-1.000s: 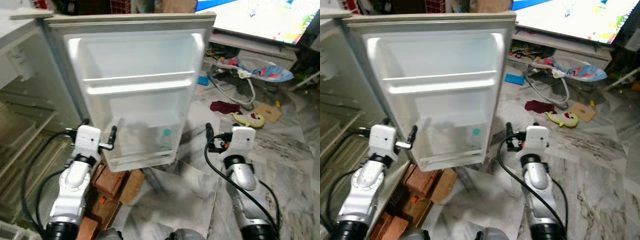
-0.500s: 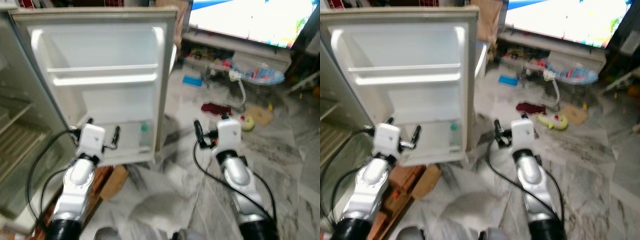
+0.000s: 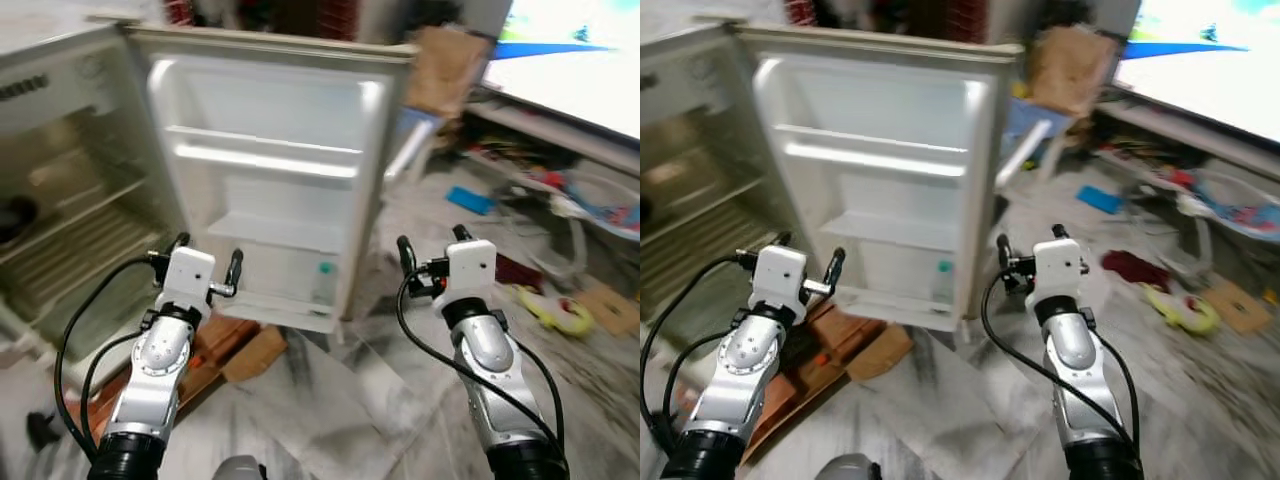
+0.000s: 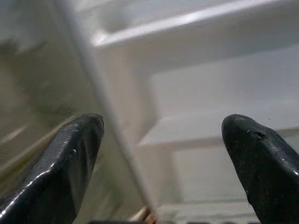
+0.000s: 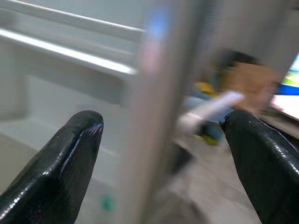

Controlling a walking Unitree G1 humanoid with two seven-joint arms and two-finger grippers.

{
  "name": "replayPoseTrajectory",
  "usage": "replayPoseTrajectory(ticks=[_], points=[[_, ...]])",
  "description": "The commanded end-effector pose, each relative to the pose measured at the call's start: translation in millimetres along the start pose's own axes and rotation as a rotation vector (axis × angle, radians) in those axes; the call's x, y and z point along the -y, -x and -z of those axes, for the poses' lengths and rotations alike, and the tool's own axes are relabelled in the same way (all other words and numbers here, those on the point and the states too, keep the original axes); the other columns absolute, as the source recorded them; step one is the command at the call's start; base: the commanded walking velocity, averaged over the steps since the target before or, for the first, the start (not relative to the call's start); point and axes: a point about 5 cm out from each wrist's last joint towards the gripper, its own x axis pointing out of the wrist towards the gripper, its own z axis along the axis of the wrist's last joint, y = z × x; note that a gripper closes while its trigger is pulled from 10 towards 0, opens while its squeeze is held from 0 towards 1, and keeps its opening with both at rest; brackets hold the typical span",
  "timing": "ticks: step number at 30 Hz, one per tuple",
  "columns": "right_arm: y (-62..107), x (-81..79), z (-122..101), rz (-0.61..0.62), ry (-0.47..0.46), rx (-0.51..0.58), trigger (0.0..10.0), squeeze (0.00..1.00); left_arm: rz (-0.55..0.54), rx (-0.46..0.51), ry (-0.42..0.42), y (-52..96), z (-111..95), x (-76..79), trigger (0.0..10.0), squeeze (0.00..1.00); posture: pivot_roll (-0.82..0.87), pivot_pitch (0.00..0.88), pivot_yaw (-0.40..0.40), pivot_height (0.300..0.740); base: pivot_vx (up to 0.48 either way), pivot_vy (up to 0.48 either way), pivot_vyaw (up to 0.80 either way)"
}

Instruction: Restocking fridge

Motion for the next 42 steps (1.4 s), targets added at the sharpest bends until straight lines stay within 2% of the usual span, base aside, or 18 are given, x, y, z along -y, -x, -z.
replayPoseTrajectory(ticks=[1,9,12,16,21,26,34,42], points=[[-4.3,-2.5,-8,-0.023,0.006,0.037,10.0,0.00,-0.008,-0.001,-0.010,-2.4,-1,-0.9,10.0,0.00,0.00,0.000,-0.065,0.740,0.428,0.000,0.79],[-4.7,-3.5,-8,-0.026,-0.015,0.047,10.0,0.00,0.004,-0.012,-0.008,-1.5,2,1.5,10.0,0.00,0.00,0.000,-0.065,0.740,0.398,-0.091,0.58],[-3.4,-4.4,-6,-0.033,-0.024,0.040,10.0,0.00,0.020,-0.009,0.065,0.3,2,6.1,10.0,0.00,0.00,0.000,-0.065,0.740,0.000,-0.143,0.00],[-2.8,-5.6,-5,-0.044,-0.026,0.035,10.0,0.00,0.040,-0.007,0.046,2.2,2,8.8,10.0,0.00,0.00,0.000,-0.066,0.740,0.000,0.000,0.00],[0.4,-16.9,-1,-0.146,-0.067,0.014,10.0,0.00,0.061,-0.041,0.047,6.0,7,13.5,10.0,0.00,0.00,0.000,-0.067,0.740,0.000,0.000,0.00],[1.5,-16.6,-1,-0.145,-0.066,0.019,10.0,0.00,0.059,-0.051,0.052,8.6,10,13.7,10.0,0.00,0.00,0.000,-0.070,0.740,0.000,0.000,0.00],[6.4,-20.1,5,-0.199,-0.088,-0.004,10.0,0.00,0.060,-0.054,0.051,7.2,10,15.5,10.0,0.00,0.00,0.000,-0.069,0.740,-0.206,-0.360,0.00],[8.5,-25.3,2,-0.246,-0.120,0.014,10.0,0.00,0.070,-0.049,0.030,6.0,8,16.9,10.0,0.00,0.00,0.000,-0.063,0.740,0.000,-0.365,0.00]])
